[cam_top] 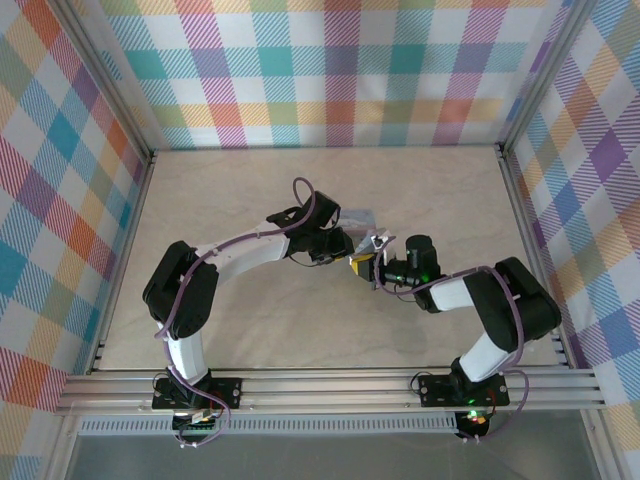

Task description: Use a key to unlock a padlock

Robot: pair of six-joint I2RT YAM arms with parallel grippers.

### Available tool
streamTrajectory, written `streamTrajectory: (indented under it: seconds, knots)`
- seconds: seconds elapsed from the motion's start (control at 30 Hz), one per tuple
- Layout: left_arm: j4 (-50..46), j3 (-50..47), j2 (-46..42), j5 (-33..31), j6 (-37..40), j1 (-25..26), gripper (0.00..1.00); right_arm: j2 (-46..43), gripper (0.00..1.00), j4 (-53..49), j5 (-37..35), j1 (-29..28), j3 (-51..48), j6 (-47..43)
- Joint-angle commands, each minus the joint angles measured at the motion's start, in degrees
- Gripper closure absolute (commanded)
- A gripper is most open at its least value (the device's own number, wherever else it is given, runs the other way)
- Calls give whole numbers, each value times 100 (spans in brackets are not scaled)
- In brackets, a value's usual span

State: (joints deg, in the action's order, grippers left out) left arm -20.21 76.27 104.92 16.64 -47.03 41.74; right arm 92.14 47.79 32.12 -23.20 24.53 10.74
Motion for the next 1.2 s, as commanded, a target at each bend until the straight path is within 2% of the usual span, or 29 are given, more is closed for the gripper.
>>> streamTrajectory:
  seconds: [0.0,0.17,0.43,0.9,1.17]
  knots:
    - [-222,-41,-155,314,181,118,86,-390,100,204,-119,142,334,-354]
    - [-180,-59,-174,330,168,124,86,-495,100,-160,-68,184,302,-539]
    - [35,-95,-200,401,7,116,85,-212,100,194,160,118,159,-233]
    - [379,-77,-148,491,-371,120,85,63,100,721,-5,-44,-195,-20]
    - [339,-96,-247,412,-317,72,85,-218,100,570,-325,-18,-403,-199]
